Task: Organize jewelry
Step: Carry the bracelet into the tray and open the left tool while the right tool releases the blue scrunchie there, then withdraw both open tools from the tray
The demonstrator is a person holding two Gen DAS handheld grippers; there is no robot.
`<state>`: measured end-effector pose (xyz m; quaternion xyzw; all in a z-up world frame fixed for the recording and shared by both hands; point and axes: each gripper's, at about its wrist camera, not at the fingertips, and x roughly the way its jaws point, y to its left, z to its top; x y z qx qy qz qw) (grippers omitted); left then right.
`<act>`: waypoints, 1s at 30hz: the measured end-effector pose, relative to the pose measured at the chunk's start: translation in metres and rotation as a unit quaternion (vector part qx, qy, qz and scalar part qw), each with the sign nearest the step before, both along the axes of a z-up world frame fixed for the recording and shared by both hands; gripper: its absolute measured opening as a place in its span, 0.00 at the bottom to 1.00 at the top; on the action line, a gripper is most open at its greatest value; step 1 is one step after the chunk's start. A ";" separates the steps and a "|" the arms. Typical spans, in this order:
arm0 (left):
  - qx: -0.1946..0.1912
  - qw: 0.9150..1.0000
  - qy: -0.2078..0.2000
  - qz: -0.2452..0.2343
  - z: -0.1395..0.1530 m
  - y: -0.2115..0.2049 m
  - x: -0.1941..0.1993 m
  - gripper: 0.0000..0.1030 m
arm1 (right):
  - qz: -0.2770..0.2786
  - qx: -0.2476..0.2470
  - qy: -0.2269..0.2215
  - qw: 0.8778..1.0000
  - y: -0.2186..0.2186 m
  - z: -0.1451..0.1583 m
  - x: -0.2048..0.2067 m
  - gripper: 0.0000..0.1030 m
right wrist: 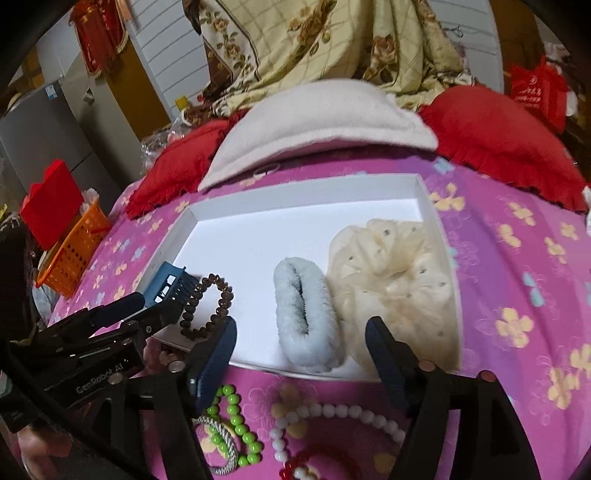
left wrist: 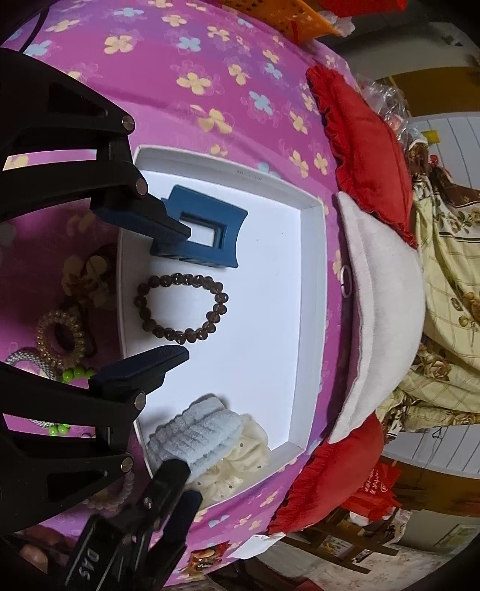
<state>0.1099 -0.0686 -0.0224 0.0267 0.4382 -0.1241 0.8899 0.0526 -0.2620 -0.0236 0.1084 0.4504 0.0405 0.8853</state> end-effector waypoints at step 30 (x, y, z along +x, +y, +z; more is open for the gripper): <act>0.056 0.990 -0.128 0.025 0.064 0.008 -0.111 0.56 | -0.005 -0.080 -0.060 0.995 0.018 0.058 -0.104 0.80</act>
